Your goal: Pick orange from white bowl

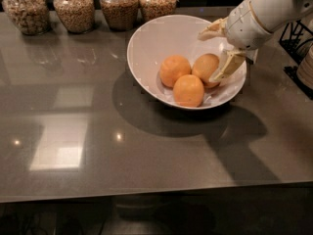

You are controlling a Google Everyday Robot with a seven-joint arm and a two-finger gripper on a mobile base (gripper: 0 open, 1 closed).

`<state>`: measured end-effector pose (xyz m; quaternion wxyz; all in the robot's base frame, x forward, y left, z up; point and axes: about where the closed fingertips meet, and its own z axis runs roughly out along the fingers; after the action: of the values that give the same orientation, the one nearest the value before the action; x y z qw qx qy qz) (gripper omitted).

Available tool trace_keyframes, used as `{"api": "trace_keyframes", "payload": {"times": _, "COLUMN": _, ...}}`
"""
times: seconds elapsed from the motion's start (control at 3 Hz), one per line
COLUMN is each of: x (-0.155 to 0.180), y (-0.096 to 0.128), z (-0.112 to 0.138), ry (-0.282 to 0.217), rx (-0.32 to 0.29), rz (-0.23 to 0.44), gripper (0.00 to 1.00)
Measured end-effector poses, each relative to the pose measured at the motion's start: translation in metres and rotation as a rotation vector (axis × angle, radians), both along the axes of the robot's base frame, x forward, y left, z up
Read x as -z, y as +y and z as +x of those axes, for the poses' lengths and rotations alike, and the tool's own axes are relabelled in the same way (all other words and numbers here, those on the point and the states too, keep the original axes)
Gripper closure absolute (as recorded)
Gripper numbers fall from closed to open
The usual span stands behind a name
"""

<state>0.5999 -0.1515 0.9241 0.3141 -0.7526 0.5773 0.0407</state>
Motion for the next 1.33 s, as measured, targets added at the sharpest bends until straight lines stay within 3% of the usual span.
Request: {"api": "trace_keyframes", "payload": {"times": 1.33, "x": 0.044, "y": 0.001, "z": 0.007, "ry": 0.054, "rx": -0.061, "rz": -0.085, "gripper": 0.27}}
